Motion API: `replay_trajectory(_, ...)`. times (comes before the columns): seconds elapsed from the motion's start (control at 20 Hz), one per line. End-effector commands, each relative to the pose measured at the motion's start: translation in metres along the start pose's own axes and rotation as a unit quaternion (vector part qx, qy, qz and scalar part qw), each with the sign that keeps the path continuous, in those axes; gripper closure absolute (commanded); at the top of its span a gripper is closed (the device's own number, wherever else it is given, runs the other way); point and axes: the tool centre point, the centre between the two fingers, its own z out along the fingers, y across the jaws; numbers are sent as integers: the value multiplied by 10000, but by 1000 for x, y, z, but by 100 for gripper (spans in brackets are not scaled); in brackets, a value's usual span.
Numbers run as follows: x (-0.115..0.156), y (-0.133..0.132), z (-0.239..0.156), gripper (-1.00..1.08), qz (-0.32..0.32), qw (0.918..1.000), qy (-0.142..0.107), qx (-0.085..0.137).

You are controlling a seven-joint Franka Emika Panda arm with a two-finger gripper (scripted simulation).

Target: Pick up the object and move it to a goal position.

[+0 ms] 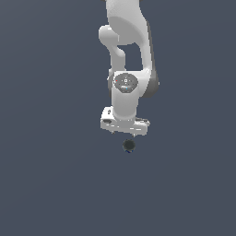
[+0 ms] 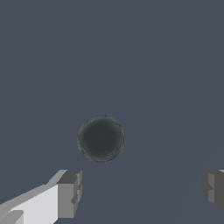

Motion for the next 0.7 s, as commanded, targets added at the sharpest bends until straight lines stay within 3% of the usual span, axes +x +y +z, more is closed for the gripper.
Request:
replay_trajectory(0.0,2,-7,10,-92,290,9996,8,-3)
replay_trajectory(0.65,6,-32,49,-92,1402,9901,50,-24)
